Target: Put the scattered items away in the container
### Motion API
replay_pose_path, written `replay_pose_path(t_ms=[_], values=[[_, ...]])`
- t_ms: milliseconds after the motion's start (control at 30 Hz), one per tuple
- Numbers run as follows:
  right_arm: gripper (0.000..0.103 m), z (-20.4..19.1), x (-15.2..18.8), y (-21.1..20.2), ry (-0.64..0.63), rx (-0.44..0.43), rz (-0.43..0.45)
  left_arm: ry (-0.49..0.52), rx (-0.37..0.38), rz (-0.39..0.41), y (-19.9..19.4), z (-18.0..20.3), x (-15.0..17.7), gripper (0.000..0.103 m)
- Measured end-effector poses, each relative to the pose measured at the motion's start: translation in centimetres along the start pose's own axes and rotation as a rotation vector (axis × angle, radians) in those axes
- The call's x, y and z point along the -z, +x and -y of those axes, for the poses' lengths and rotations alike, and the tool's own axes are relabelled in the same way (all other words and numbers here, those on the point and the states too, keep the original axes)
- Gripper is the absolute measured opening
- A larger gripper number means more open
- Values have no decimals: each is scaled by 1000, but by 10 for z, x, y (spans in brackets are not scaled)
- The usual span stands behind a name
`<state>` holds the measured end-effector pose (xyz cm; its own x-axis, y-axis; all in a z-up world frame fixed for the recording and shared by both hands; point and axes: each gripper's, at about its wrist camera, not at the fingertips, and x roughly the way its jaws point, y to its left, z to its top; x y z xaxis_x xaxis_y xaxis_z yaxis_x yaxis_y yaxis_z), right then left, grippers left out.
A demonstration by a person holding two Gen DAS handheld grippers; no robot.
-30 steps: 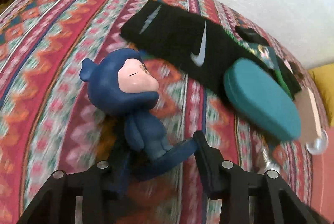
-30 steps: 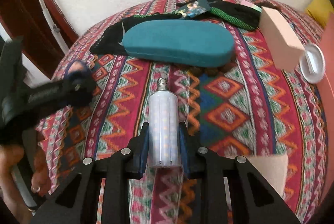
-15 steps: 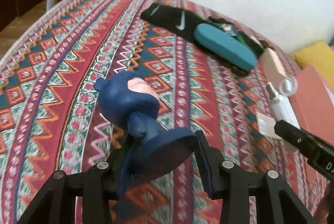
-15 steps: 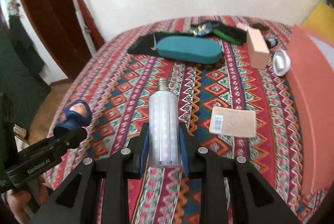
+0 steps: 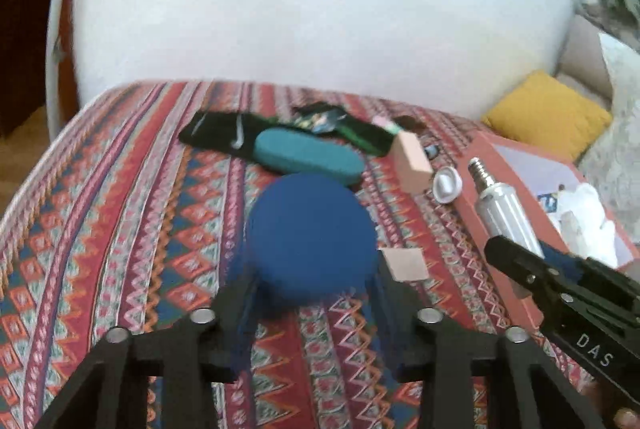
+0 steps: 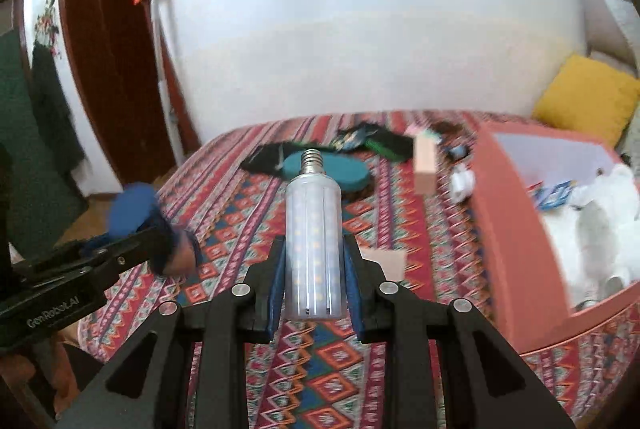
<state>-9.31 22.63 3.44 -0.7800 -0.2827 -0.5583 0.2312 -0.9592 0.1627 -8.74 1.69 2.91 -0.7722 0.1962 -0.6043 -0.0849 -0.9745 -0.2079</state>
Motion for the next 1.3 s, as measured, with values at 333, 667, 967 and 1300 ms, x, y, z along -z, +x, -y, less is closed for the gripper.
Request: replay_pose_path(t_ms=[333, 667, 967, 1300], values=[[28, 59, -5, -21, 95, 88, 30, 75, 40, -83, 28, 31, -7, 29], [28, 75, -3, -17, 117, 59, 5, 26, -17, -395, 82, -3, 115, 46], [28, 80, -7, -13, 138, 68, 26, 118, 37, -230, 88, 16, 44, 62], [29, 100, -14, -14, 186, 65, 61, -369, 83, -290, 195, -20, -56, 79]])
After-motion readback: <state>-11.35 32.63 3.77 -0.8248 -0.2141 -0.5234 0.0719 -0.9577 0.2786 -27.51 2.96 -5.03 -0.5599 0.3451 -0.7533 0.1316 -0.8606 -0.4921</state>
